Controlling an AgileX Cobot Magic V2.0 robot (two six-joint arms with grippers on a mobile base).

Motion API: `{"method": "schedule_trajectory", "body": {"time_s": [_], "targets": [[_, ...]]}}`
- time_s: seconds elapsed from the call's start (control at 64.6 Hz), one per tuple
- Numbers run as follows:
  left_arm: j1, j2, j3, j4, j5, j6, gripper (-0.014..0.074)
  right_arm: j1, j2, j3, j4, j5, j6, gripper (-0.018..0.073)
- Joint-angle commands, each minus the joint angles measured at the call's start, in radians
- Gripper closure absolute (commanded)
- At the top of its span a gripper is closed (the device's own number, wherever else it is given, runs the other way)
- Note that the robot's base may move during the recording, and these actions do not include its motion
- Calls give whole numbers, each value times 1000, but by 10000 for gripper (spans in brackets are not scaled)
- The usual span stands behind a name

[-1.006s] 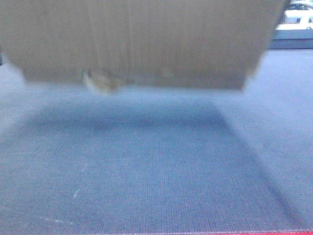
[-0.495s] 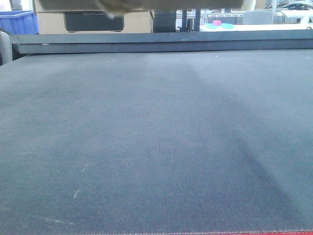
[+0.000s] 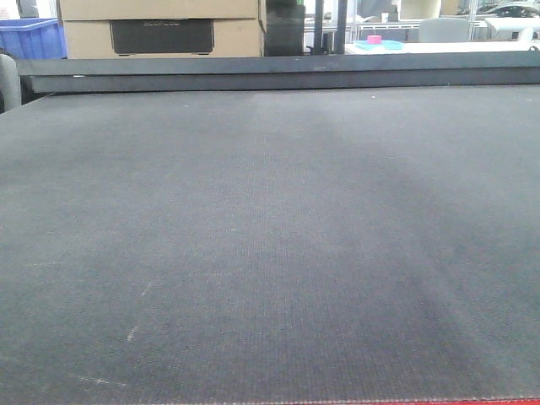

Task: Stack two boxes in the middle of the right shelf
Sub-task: 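Hold the lifted boxes and back the base away from the table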

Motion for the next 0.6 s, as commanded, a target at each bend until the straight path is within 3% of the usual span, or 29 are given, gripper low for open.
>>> {"method": "schedule_trajectory", "body": {"time_s": [0.0, 0.588], "targets": [[4, -17, -15, 50, -12, 42, 708, -4, -24, -14, -53, -53, 9, 712], [4, -17, -15, 38, -14, 43, 708, -4, -24, -14, -53, -53, 9, 712]]}}
